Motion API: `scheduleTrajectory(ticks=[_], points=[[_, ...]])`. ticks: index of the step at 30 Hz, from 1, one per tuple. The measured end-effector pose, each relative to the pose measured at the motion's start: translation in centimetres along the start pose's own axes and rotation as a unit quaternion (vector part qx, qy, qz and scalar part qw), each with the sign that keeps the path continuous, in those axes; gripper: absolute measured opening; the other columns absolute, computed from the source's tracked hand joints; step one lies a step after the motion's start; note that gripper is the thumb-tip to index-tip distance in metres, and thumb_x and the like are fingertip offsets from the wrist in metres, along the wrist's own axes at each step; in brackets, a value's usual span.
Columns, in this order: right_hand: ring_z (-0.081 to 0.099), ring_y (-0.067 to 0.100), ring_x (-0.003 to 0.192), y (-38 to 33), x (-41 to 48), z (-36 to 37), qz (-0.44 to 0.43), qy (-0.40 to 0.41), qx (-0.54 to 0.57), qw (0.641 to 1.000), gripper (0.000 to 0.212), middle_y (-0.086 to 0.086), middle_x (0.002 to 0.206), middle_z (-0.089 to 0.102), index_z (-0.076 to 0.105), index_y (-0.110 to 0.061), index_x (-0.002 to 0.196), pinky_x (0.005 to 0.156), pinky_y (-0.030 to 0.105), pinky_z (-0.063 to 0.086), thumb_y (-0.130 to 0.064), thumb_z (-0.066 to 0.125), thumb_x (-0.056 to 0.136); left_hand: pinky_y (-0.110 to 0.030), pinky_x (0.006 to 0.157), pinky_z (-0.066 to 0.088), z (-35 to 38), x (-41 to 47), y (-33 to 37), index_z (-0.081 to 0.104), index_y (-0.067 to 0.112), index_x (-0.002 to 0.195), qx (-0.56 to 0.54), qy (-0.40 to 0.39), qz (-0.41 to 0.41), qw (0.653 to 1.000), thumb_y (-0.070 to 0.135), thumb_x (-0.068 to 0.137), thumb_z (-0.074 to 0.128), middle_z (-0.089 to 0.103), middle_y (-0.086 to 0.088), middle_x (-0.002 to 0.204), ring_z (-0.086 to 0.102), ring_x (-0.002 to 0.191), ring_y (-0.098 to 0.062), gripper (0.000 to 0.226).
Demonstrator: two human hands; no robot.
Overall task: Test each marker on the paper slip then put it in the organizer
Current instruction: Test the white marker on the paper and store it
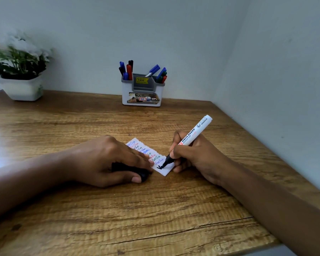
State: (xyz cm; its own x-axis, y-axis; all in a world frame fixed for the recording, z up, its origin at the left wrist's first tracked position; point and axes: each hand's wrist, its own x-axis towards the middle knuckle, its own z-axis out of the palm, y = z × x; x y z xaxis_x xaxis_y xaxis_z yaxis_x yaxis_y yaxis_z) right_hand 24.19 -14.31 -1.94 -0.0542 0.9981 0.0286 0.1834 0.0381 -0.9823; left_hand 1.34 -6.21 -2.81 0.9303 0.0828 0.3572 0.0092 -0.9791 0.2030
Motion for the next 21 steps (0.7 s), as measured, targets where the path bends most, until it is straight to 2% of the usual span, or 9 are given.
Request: scheduleTrajectory(ticks=[2,6,11,15,21], points=[[0.056,0.008,0.051,0.02,0.04,0.01,0.002,0.009,0.002,1.0,0.018,-0.001,0.056,0.06,0.051,-0.007,0.067,0.048,0.025,0.051,0.002,0.064,0.075,-0.028,0.088,0.055,0.01,-0.06,0.02,0.067,0.017,0.121,0.001,0.0,0.0,1.0,0.037,0.093,0.057,0.065,0.011,0.124,0.055,0.12,0.002,0.036],[0.055,0.009,0.05,-0.09,0.11,0.1,0.006,0.017,0.008,1.0,0.013,0.001,0.057,0.058,0.05,-0.009,0.065,0.047,0.025,0.051,-0.007,0.063,0.064,-0.029,0.088,0.055,0.0,-0.05,-0.03,0.067,0.017,0.122,-0.003,-0.002,-0.001,1.0,0.036,0.093,0.057,0.065,0.011,0.125,0.055,0.121,0.002,0.036],[0.055,0.009,0.052,-0.13,0.15,0.16,0.004,0.022,0.007,1.0,0.025,0.002,0.059,0.059,0.049,-0.01,0.063,0.048,0.025,0.051,0.005,0.06,0.079,-0.029,0.089,0.055,0.03,-0.05,-0.02,0.066,0.018,0.122,-0.004,-0.004,0.001,1.0,0.036,0.093,0.058,0.064,0.011,0.126,0.055,0.121,0.002,0.035],[0.054,0.011,0.05,-0.23,0.11,0.14,0.008,0.025,0.004,1.0,0.025,0.006,0.061,0.057,0.046,-0.01,0.061,0.045,0.024,0.049,0.004,0.06,0.077,-0.028,0.089,0.054,-0.01,0.01,-0.07,0.066,0.018,0.122,-0.006,-0.001,0.0,1.0,0.034,0.093,0.059,0.065,0.012,0.125,0.055,0.121,0.002,0.035],[0.053,0.009,0.049,-0.25,0.14,0.2,0.008,0.041,0.004,0.999,0.024,-0.002,0.053,0.057,0.048,-0.009,0.064,0.045,0.024,0.049,0.005,0.058,0.079,-0.028,0.089,0.054,-0.06,0.02,0.03,0.067,0.018,0.121,-0.003,-0.003,0.002,1.0,0.036,0.093,0.058,0.065,0.012,0.124,0.055,0.12,0.003,0.035]])
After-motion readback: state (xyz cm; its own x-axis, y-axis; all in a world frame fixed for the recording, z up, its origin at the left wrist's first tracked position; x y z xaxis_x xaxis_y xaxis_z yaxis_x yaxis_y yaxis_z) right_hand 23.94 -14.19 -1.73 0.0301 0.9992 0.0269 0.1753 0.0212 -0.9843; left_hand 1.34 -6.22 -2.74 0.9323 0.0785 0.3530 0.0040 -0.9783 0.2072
